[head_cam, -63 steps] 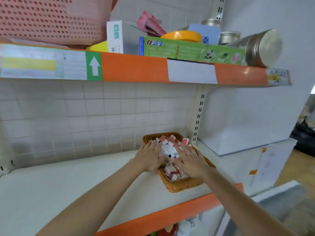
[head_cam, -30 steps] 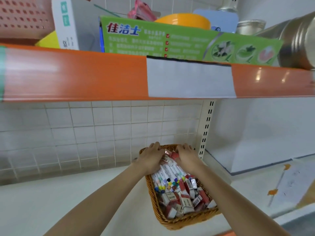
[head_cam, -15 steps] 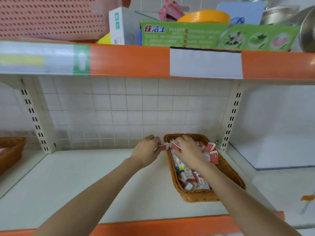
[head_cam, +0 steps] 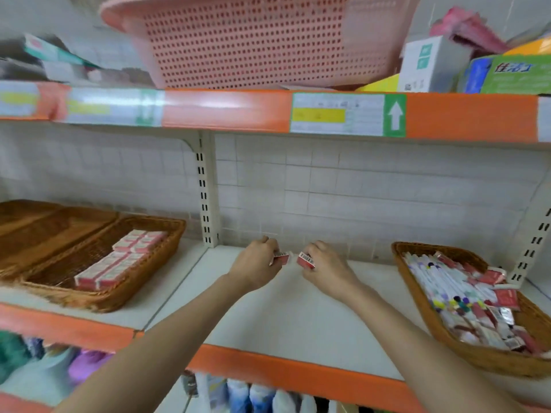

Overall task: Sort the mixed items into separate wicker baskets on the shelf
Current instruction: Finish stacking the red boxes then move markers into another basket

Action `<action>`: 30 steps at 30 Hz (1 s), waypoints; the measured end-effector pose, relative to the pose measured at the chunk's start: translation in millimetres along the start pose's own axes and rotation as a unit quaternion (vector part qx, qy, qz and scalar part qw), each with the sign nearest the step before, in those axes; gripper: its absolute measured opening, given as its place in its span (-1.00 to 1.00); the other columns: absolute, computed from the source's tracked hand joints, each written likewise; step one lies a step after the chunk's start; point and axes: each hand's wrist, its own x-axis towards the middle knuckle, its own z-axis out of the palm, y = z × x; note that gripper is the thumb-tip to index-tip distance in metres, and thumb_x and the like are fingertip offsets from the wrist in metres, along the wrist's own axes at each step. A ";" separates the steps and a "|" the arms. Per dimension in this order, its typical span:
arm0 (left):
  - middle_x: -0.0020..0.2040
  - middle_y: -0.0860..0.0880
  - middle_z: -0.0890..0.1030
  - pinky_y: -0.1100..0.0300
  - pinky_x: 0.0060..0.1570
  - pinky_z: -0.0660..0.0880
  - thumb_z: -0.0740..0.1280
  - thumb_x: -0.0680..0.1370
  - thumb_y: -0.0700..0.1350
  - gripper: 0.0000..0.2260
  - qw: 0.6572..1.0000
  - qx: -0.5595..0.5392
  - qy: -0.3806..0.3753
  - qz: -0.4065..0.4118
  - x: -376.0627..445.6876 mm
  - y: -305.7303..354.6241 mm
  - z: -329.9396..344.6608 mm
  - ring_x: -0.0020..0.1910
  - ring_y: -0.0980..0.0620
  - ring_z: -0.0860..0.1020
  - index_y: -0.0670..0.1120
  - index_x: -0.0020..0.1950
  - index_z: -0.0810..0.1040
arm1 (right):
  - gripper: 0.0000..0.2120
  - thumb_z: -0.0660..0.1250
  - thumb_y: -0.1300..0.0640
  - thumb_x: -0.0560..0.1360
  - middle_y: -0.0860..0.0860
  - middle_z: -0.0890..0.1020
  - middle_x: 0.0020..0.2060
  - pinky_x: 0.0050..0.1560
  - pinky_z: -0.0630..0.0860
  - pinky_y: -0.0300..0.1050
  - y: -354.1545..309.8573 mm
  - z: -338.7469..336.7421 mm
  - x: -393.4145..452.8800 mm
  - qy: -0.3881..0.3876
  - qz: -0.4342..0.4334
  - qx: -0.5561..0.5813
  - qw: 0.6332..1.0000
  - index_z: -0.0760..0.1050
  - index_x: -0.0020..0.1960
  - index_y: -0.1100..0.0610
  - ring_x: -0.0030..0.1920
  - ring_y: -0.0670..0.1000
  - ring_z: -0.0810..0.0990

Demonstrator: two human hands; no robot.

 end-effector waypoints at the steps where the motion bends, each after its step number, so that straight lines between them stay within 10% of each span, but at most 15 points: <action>1: 0.02 -0.14 0.52 0.08 -0.11 0.40 0.27 0.58 -0.08 -0.81 1.000 0.008 0.001 -0.004 -4.6 -15.5 -8.0 0.00 -0.17 0.51 -0.20 0.04 0.48 | -0.75 0.27 0.17 0.52 0.12 0.48 0.11 -0.01 0.28 -0.13 -16.1 6.0 4.9 -0.003 -0.006 0.003 1.000 0.45 0.17 0.22 0.20 0.10 0.41; 30: 0.01 0.00 0.51 0.18 -0.09 0.47 0.32 0.54 -0.10 -0.92 0.978 0.101 0.052 -0.173 -69.6 -280.4 -130.6 -0.02 0.02 0.49 -0.07 0.00 0.53 | -0.77 0.25 0.09 0.55 0.00 0.46 0.03 0.06 0.40 -0.08 -252.3 114.7 151.2 -0.054 -0.193 0.075 0.977 0.47 0.16 0.15 0.13 0.01 0.40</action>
